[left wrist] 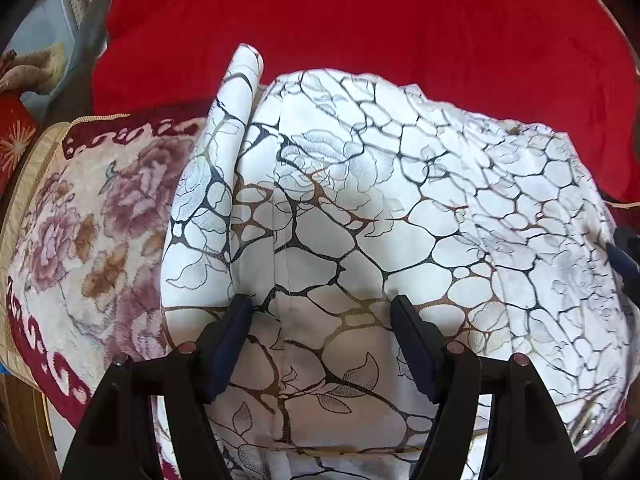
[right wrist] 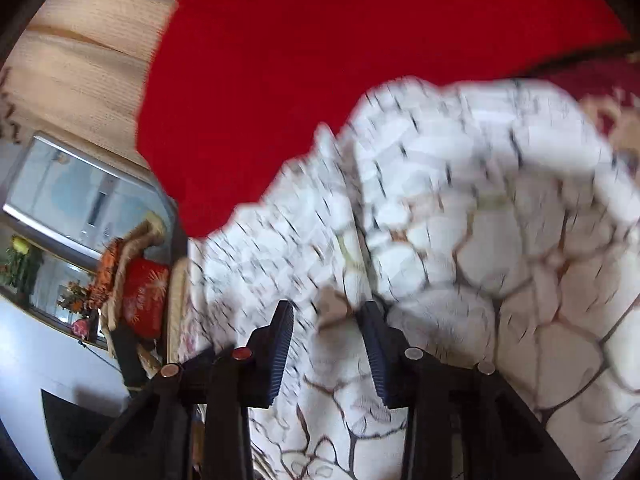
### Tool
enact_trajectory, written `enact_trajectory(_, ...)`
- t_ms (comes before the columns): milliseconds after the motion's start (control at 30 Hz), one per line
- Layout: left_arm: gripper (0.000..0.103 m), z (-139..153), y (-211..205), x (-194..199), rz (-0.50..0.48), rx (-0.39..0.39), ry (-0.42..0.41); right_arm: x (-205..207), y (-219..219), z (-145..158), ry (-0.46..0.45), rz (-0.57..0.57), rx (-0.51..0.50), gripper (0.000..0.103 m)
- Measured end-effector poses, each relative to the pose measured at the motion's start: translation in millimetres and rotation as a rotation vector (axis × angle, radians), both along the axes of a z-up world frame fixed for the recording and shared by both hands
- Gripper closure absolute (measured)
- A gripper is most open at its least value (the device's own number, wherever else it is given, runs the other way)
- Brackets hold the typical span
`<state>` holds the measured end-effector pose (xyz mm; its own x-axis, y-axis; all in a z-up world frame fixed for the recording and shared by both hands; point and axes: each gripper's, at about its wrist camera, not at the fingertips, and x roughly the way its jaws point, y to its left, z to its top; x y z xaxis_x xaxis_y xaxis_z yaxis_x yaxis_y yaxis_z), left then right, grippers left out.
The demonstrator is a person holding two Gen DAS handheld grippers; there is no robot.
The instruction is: Fold large clothes
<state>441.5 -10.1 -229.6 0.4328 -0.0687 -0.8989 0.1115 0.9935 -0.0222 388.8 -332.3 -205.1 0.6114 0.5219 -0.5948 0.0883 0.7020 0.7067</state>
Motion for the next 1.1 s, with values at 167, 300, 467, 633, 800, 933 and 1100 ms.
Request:
enact_trajectory(167, 0.03, 27, 2, 14, 0.037, -0.007, -0.077, 8, -8, 9, -0.054, -0.05, 0.025, 0.063)
enact_trajectory(300, 0.03, 19, 6, 48, 0.099, 0.045, -0.065, 28, -5, -4, -0.019, -0.052, 0.037, 0.063)
enact_trajectory(467, 0.029, -12, 8, 70, 0.138, 0.044, 0.019, 46, -2, -24, 0.059, -0.046, -0.019, 0.064)
enact_trajectory(633, 0.03, 7, 3, 54, 0.112, 0.005, -0.022, 45, -1, -11, 0.051, -0.051, -0.01, 0.063)
enact_trajectory(800, 0.03, 40, -26, 13, -0.01, -0.087, -0.077, 21, -14, 28, -0.053, -0.118, -0.109, 0.063)
enact_trajectory(933, 0.03, 39, -73, -8, -0.124, -0.101, -0.052, 9, -36, 32, -0.025, -0.179, -0.159, 0.062)
enact_trajectory(1100, 0.028, 7, -117, -15, -0.165, -0.001, -0.012, 16, -58, -2, 0.105, -0.177, -0.127, 0.064)
